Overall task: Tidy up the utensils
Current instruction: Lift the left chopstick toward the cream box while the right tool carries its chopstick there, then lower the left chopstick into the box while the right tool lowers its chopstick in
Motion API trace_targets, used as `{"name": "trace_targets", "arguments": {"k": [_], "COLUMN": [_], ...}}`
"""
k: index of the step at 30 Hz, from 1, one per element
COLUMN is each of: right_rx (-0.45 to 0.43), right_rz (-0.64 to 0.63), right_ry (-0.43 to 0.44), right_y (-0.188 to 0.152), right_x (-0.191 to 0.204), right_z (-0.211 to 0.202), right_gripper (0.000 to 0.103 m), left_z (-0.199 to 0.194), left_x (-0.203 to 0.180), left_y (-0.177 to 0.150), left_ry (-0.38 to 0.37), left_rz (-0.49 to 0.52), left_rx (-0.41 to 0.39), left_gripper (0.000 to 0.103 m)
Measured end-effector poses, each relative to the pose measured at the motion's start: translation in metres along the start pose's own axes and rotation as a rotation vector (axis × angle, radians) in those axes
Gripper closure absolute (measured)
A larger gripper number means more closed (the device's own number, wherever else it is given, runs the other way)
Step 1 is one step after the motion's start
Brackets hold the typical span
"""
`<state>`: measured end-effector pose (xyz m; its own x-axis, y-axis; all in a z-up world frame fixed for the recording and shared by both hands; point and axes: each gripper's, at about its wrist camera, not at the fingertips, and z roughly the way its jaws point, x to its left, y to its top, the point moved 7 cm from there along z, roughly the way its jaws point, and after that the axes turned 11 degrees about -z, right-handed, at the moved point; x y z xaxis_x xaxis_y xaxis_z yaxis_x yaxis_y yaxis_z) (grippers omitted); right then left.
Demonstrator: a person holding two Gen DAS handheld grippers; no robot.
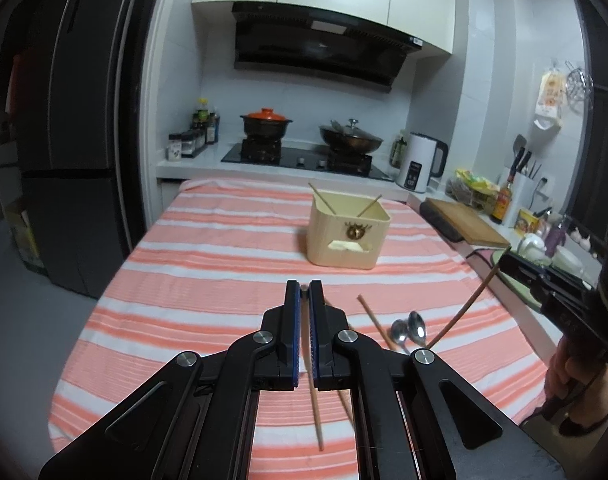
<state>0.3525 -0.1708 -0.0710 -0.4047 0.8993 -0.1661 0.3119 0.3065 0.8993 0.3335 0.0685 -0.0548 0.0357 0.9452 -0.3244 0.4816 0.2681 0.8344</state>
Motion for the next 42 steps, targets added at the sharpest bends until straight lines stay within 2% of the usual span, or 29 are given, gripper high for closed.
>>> {"name": "trace_targets", "arguments": {"k": [13, 20, 25, 30, 36, 40, 42], "right_rx": [-0.036, -0.066, -0.09, -0.127, -0.179, -0.106, -0.039], "right_rz": [0.005, 0.007, 0.014, 0.013, 0.039, 0.08, 0.103], "right_ry": [0.018, -0.024, -0.073, -0.127, -0.173, -0.157, -0.135], "right_y": [0.044, 0.084, 0.115, 0.147, 0.162, 0.145, 0.129], "right_x": [-0.017, -0.053, -0.089, -0.121, -0.152, -0.163, -0.167], "right_z": [0.005, 0.026, 0.053, 0.083, 0.129, 0.173, 0.198], "right_gripper": [0.098, 0.098, 0.098, 0.098, 0.098, 0.098, 0.098], "left_z": [0.013, 0.044, 0.075, 0.114, 0.168, 0.209, 0.229], "left_x": [-0.054, -0.087, -0.107, -0.118, -0.113, -0.1, -0.093], "left_y": [0.048, 0.1, 0.147, 0.183, 0.194, 0.183, 0.174], "left_ry": [-0.102, -0.15, -0.163, -0.146, -0.071, -0.033, -0.016], "left_rz": [0.037, 0.035, 0.025, 0.013, 0.0, -0.024, -0.025], "left_rx": [0.038, 0.01, -0.038, -0.081, -0.091, -0.022, 0.024], "left_gripper": [0.101, 0.101, 0.101, 0.101, 0.101, 0.101, 0.101]}}
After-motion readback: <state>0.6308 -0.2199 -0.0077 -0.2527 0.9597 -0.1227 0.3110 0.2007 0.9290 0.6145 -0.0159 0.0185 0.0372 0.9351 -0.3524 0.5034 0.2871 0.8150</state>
